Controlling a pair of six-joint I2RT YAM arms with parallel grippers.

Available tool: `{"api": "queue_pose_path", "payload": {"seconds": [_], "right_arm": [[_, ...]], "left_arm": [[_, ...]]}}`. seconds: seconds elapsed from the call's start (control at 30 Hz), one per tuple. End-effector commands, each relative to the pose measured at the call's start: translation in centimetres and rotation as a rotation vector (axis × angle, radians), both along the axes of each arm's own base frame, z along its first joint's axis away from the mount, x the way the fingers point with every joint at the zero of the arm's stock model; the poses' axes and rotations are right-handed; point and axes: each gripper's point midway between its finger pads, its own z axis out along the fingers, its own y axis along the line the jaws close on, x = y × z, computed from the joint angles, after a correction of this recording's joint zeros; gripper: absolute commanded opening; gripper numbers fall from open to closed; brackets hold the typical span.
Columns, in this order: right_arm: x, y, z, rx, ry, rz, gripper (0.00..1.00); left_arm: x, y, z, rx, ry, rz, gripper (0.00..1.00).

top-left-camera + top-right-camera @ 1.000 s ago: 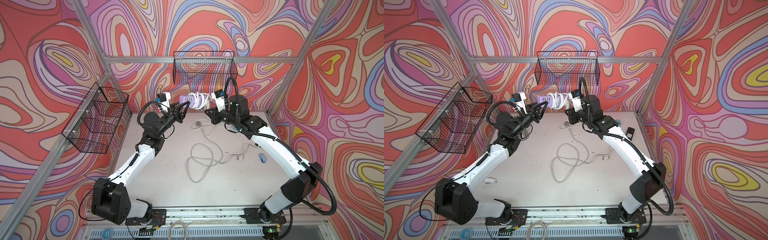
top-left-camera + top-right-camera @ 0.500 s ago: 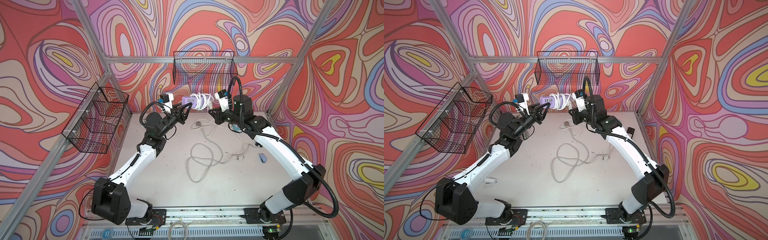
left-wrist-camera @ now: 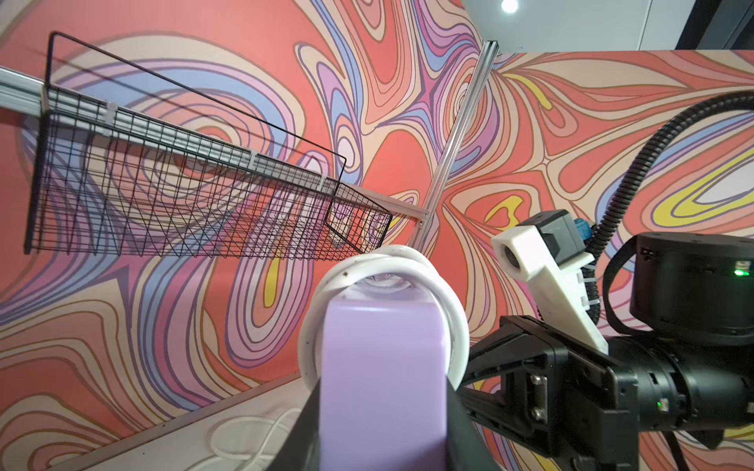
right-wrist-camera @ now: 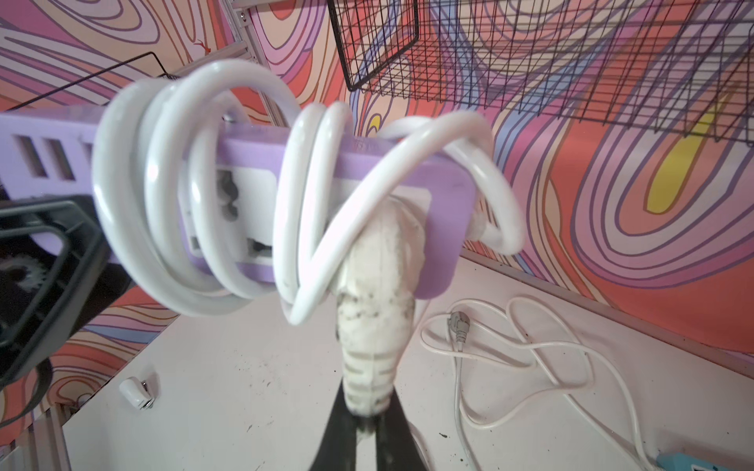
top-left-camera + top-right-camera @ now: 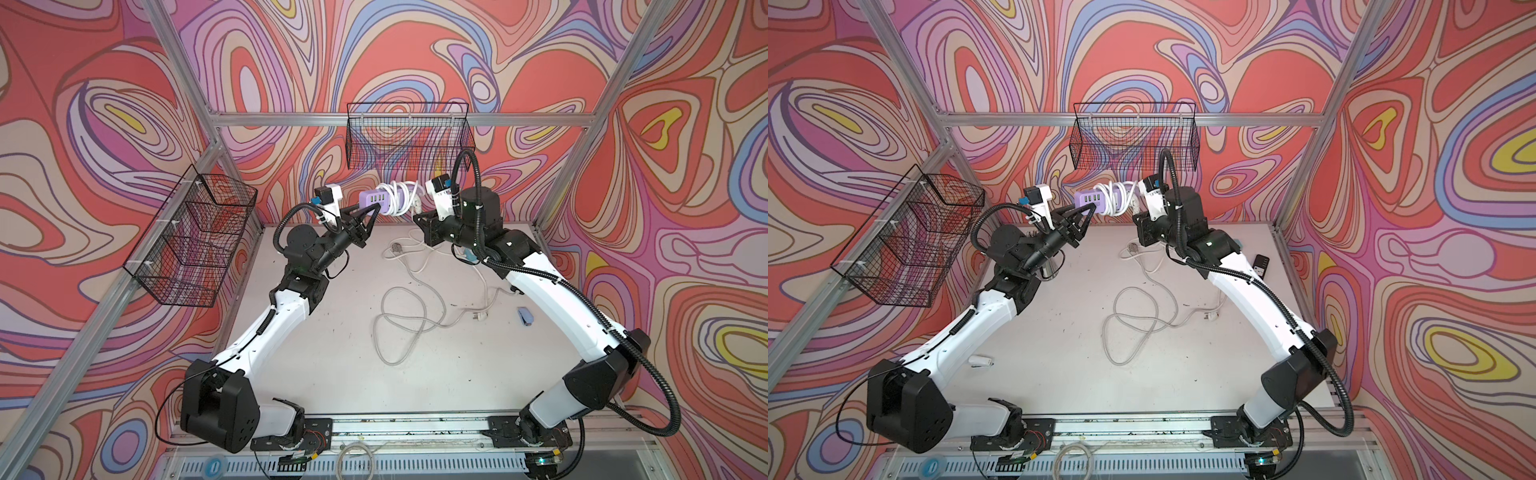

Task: Unwrap the cord wrapped around the power strip
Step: Unwrap the power cord from the power strip.

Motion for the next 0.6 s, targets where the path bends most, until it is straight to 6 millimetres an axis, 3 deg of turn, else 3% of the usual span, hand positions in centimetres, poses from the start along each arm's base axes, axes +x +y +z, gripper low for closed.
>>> {"api": "queue_pose_path", "payload": {"seconds": [0.0,0.13,0.3,0.57], "right_arm": [[-0.9,2.0,2.2,0.041,-0.045,0.038,0.0],[-0.7,1.8,1.7,0.011,-0.047,0.01,0.0],[-0.3,1.5,1.7,-0.015,-0.062,-0.009,0.25],[0.6,2.1,2.3,-0.014,-0.08,-0.013,0.27]], "left_arm": [[-0.6,0.2,1.4,0.003,-0.078,0.038,0.0],[-0.8,0.1,1.5,0.002,-0.079,0.033,0.0],[-1.0,0.0,1.9,-0.02,-0.079,0.019,0.0],[-1.2,-0.7,1.5,-0.009,-0.071,0.006,0.0]]}}
